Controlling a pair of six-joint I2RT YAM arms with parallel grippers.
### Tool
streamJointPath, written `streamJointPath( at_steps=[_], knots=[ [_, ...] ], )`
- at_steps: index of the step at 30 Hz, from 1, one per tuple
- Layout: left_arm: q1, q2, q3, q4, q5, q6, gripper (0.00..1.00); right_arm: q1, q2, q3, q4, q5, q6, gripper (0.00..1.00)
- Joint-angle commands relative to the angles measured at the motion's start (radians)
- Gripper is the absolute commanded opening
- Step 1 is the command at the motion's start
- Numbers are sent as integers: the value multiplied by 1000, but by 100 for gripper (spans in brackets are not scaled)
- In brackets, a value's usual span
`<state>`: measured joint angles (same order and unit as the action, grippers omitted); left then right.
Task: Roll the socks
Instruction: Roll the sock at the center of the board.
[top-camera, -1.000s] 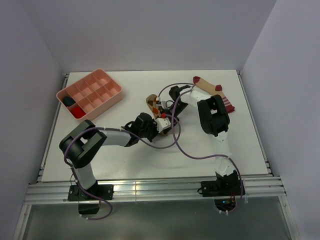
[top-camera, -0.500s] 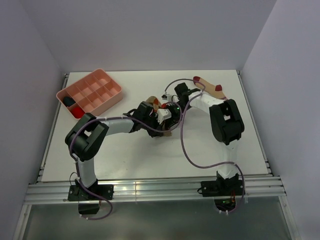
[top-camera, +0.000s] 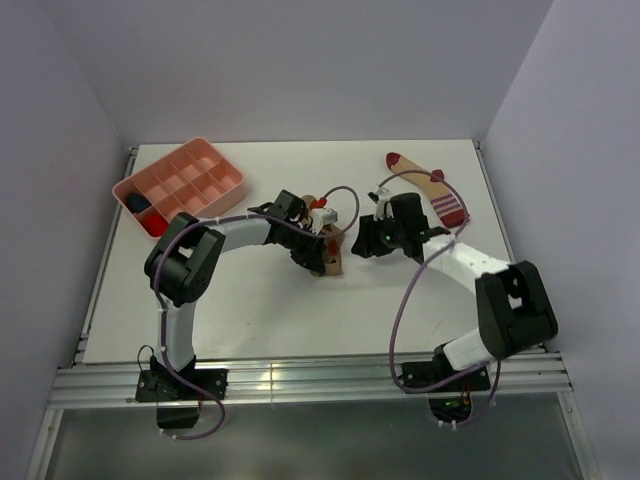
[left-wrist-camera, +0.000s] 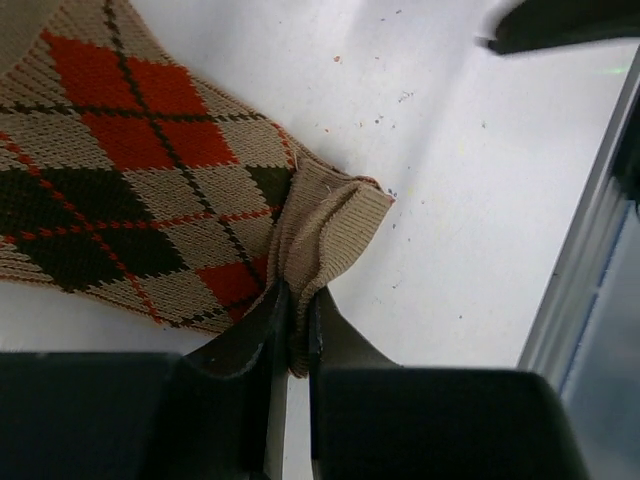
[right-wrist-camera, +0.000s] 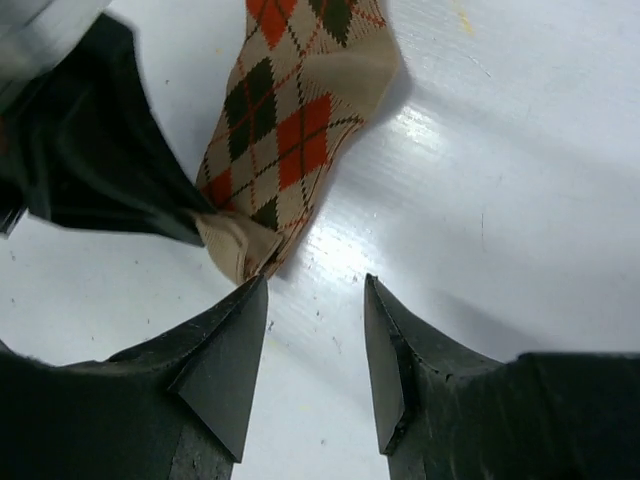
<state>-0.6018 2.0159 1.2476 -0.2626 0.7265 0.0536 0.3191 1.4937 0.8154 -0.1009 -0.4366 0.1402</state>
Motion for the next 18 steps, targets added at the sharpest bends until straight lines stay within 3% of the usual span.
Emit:
streamJointPath(
  at_steps=[1,8,18],
  knots=[
    [28,88,56,-243,-32,5,0,27,-140,-106,220,73,29,51],
    [83,191,184,-435,21,75,0,262,-265,-210,271,212,-91,60],
    [93,264,236,-567,-10,170,0,472,-50,-9,87,374,-303,59]
  ],
)
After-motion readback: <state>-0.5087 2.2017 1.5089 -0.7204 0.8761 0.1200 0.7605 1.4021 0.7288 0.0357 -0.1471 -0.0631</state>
